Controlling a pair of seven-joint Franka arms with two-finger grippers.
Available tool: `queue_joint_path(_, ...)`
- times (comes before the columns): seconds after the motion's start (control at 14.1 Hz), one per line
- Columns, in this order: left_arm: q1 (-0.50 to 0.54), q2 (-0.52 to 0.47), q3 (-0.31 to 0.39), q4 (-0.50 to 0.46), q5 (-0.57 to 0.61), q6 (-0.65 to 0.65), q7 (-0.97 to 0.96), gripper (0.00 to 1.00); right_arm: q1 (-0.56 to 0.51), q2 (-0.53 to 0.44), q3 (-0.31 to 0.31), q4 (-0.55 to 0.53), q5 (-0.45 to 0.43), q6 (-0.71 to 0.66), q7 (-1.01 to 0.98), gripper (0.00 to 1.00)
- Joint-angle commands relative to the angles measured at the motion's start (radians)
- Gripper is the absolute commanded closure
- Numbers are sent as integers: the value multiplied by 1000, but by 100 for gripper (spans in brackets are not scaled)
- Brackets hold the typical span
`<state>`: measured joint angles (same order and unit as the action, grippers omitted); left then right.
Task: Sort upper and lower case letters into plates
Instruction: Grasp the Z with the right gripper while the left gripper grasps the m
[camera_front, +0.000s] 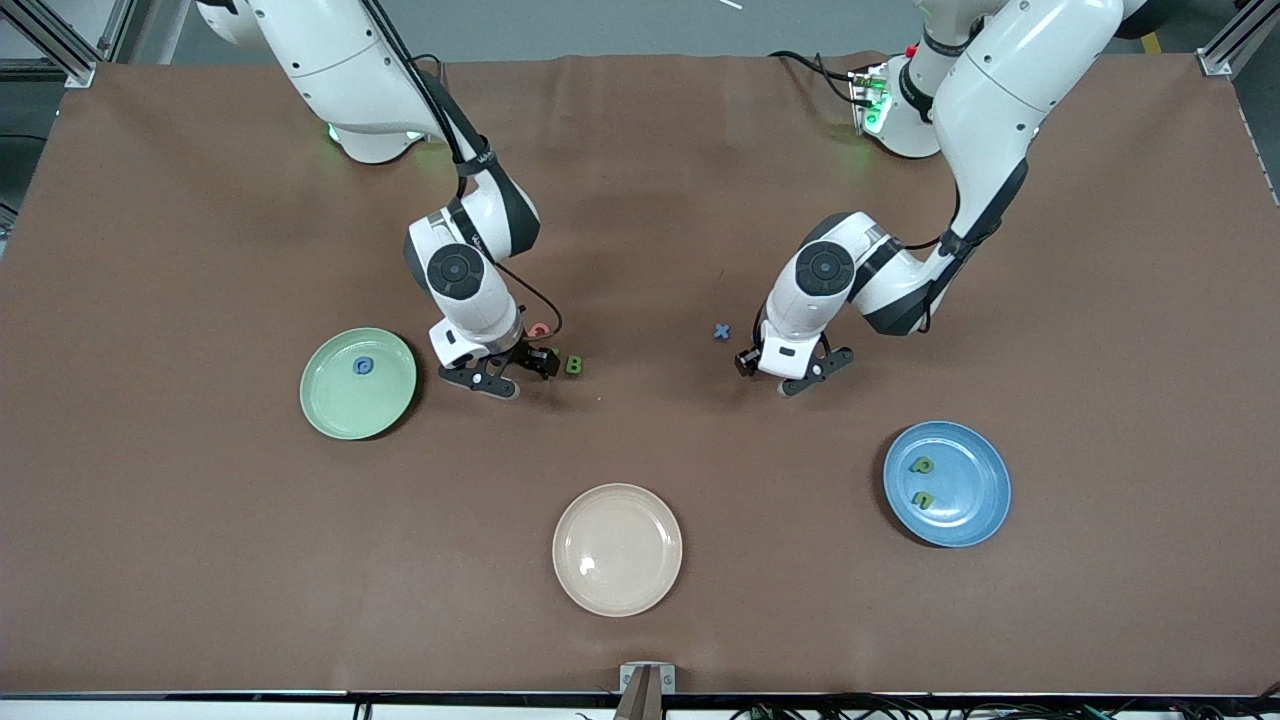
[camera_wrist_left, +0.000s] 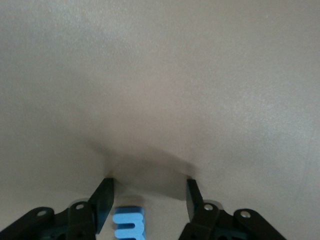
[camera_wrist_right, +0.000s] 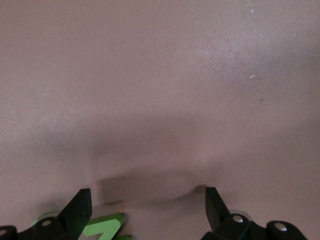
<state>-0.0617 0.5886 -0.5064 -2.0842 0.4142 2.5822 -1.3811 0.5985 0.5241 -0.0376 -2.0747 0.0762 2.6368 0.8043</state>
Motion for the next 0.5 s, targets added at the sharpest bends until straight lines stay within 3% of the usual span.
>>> queue_joint_path(0.0,-18,-59,5,-57,23,4,-59,34,24,23,-10,21,17,15,9,0)
queue_joint_path(0.42,-20,-78,3,-91,23,3,-62,39,61,36,-12,16,17,20,58,0)
